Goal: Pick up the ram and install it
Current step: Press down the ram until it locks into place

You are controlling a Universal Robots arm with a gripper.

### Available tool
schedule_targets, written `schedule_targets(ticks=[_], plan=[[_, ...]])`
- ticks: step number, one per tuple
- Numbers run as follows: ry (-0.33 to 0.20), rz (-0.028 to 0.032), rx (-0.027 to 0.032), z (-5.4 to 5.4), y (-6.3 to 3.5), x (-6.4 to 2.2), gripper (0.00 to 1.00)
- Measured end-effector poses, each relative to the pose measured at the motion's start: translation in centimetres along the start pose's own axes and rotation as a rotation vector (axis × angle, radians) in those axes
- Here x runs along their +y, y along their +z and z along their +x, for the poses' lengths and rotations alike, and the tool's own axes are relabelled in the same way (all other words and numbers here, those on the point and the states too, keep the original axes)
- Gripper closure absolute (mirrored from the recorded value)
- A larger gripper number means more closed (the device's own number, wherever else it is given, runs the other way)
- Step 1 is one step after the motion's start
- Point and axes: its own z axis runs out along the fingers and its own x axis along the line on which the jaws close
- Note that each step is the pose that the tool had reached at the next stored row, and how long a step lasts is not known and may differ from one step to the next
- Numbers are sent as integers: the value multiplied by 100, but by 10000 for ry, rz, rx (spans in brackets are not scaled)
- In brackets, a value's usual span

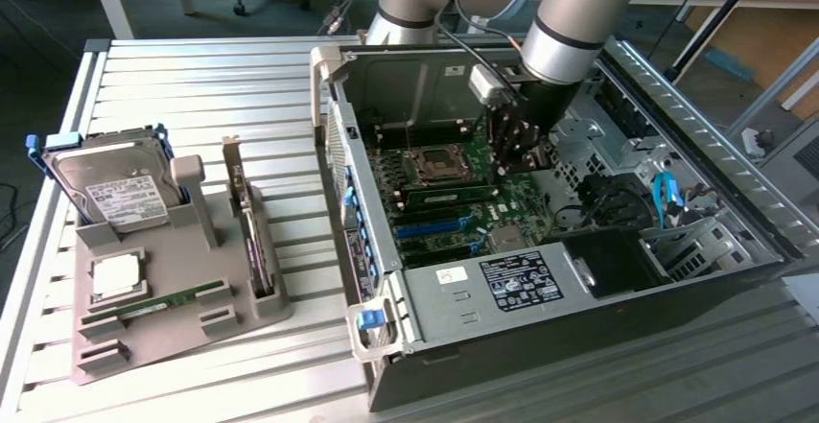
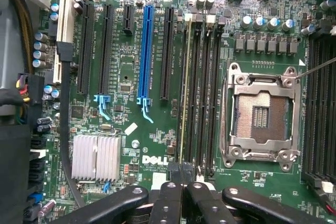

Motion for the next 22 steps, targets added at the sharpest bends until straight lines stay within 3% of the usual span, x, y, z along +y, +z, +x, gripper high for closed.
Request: schedule_targets(ticks=[12,22], plan=[[0,-1,1,-65,84,572,89],[0,-2,4,-70,156,603,89]])
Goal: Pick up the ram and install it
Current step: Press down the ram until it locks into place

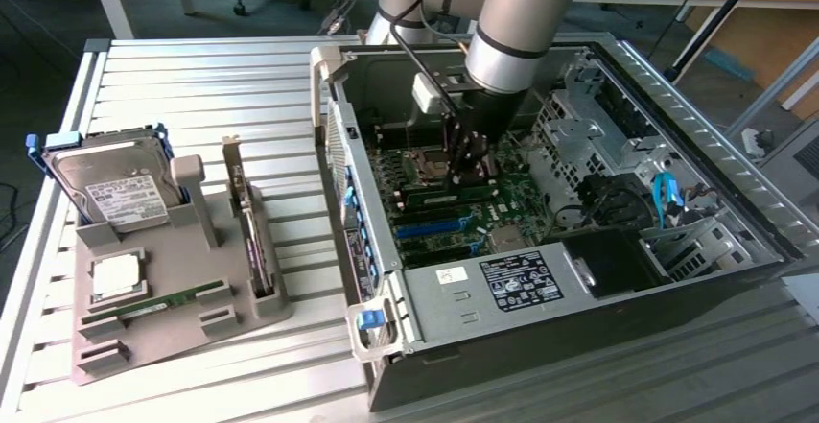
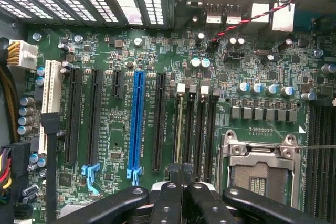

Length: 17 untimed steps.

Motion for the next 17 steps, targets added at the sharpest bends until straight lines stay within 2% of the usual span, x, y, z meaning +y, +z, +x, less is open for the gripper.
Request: schedule_targets(ticks=[12,15,17], plan=[[1,-2,5,0,59,0,89],[-2,21,-27,-3,-17,2,89],[0,4,5,3,-101,9,89]])
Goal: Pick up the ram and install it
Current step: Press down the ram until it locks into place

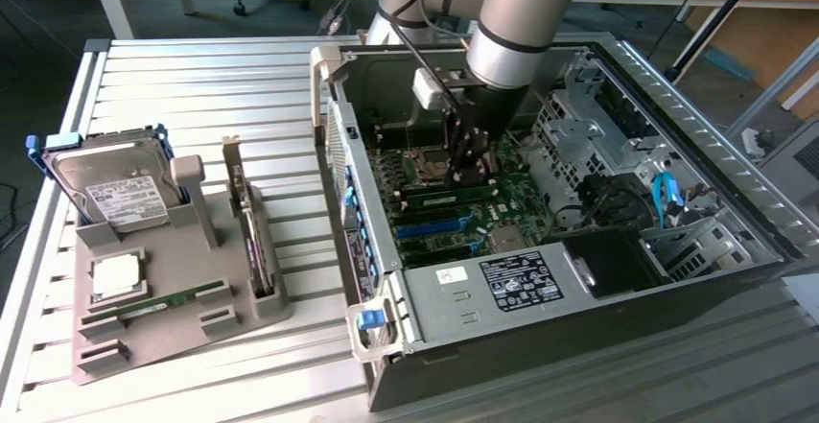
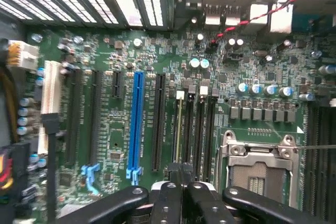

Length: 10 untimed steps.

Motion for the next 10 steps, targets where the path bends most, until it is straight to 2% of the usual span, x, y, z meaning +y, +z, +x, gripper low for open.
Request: schedule_targets(ticks=[7,10], plan=[[1,0,10,10,-319,20,89],[1,1,8,10,-325,21,89]])
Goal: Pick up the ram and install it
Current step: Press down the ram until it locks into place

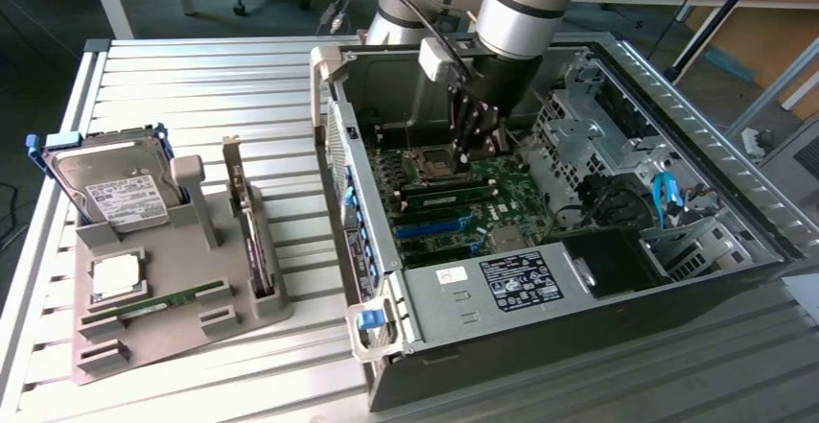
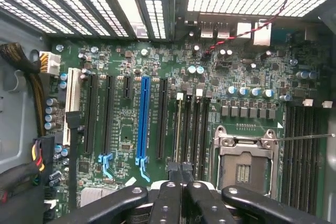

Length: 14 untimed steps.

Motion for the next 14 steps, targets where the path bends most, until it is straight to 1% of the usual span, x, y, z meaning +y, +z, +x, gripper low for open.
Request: schedule_targets(ticks=[5,6,8,10,13,14], plan=[[8,0,0,0,0,0,89],[159,-6,-8,0,1,0,89],[871,-29,-54,0,10,-1,89],[1278,-42,-80,0,15,-1,89],[2245,-74,-139,-1,27,-2,89],[2980,-97,-185,-1,37,-2,89]])
